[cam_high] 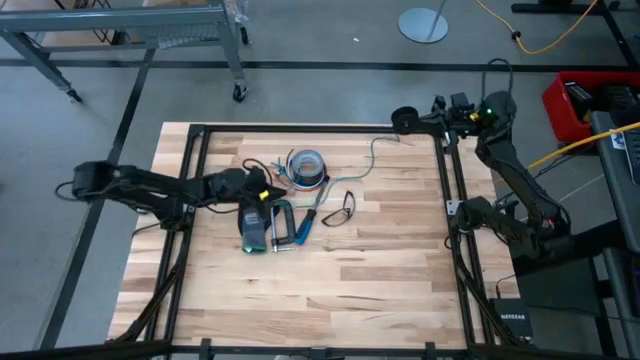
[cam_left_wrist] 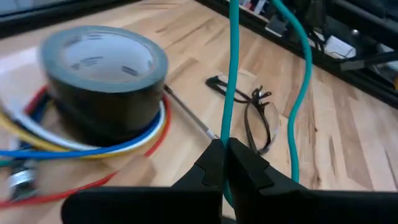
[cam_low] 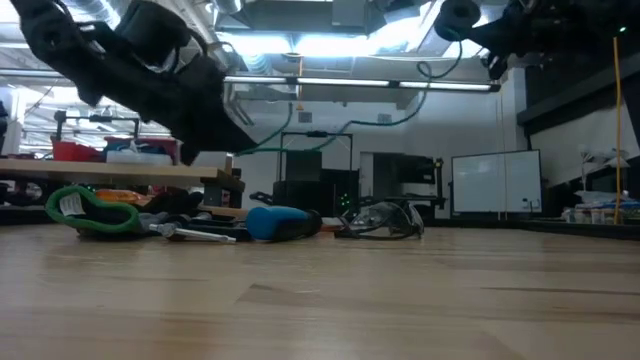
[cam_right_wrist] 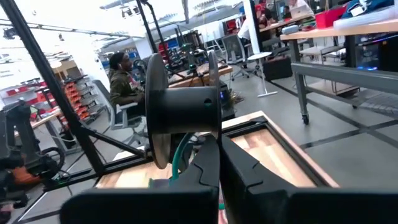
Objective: Coil cords
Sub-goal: Uncoil the wire from the cable spool
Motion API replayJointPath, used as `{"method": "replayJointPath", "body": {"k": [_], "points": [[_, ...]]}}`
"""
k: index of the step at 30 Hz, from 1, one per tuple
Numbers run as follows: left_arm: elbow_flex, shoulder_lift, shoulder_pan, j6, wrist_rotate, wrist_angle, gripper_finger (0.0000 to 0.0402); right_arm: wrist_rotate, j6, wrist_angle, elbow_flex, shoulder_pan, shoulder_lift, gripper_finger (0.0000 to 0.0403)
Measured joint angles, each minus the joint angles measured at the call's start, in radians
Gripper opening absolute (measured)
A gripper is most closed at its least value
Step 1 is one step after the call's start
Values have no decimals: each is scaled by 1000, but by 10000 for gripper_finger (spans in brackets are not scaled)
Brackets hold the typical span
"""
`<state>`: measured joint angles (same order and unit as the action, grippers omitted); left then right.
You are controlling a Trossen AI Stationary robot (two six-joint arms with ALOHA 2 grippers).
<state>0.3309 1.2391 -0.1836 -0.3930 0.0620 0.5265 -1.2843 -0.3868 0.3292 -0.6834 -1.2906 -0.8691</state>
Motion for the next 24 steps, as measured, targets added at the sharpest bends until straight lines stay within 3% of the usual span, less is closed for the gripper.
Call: {"method": "replayJointPath", "body": {"k": [6, 10, 19, 24], "points": [[0, 210, 18, 37, 0, 376, 0, -17, 56, -150, 0, -6, 65, 1], [21, 310, 20, 60, -8, 526, 0, -16, 167, -316, 0, -6, 101, 1], [160, 447, 20, 60, -149, 558, 0, 38, 396, -667, 0, -6, 136, 1], [219, 489, 20, 36, -152, 552, 16, 51, 441, -723, 0, -6, 135, 1]]}}
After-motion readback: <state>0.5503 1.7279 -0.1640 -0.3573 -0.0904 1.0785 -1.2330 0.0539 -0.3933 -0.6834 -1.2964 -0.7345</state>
